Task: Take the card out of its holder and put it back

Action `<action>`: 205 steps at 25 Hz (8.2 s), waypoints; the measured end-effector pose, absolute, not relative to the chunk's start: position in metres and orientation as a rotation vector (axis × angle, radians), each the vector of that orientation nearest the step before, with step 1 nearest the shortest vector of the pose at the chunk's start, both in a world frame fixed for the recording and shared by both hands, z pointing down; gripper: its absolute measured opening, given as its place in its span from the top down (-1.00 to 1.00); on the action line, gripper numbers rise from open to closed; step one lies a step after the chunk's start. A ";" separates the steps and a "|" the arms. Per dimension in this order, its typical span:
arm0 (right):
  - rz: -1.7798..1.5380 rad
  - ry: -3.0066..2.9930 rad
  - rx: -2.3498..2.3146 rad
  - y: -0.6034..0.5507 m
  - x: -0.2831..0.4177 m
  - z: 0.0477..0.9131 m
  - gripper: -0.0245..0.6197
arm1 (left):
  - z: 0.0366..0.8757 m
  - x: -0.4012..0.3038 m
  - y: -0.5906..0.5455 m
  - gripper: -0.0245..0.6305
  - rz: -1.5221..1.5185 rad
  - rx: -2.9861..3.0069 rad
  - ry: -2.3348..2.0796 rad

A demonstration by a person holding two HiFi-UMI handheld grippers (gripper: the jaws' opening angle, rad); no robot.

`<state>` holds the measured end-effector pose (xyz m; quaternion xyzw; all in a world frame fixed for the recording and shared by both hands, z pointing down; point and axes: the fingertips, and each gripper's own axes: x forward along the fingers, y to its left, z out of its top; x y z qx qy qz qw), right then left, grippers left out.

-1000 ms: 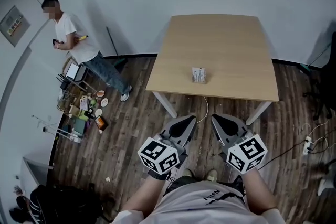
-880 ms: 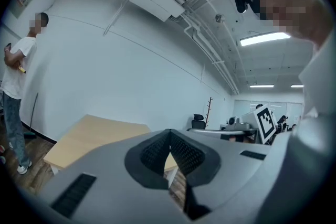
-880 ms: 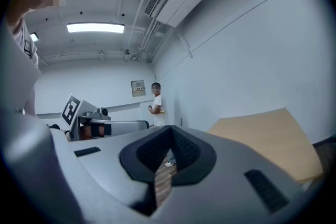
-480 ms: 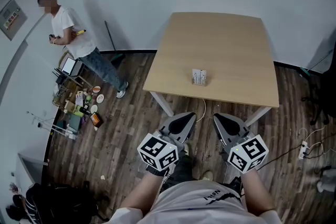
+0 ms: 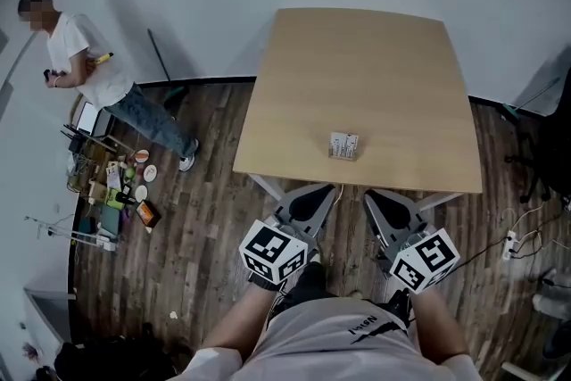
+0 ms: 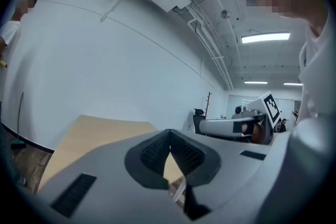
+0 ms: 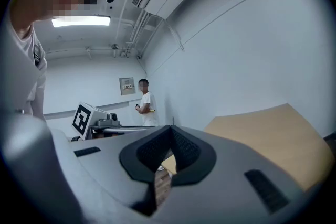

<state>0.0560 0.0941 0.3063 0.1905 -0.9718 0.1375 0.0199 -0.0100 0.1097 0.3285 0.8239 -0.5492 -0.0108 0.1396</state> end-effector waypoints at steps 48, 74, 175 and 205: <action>0.702 -2.794 0.511 -0.090 -0.026 0.483 0.88 | 0.608 -0.062 -0.108 0.56 0.395 2.609 -0.885; 0.693 -2.810 0.610 -0.084 -0.017 0.463 0.88 | 0.557 -0.065 -0.120 0.85 0.317 2.662 -0.877; 0.613 -2.785 0.782 -0.116 0.027 0.423 0.88 | 0.561 -0.077 -0.122 0.85 0.323 2.627 -0.796; 0.629 -2.756 0.811 -0.120 0.030 0.435 0.88 | 0.561 -0.064 -0.118 0.85 0.366 2.718 -0.635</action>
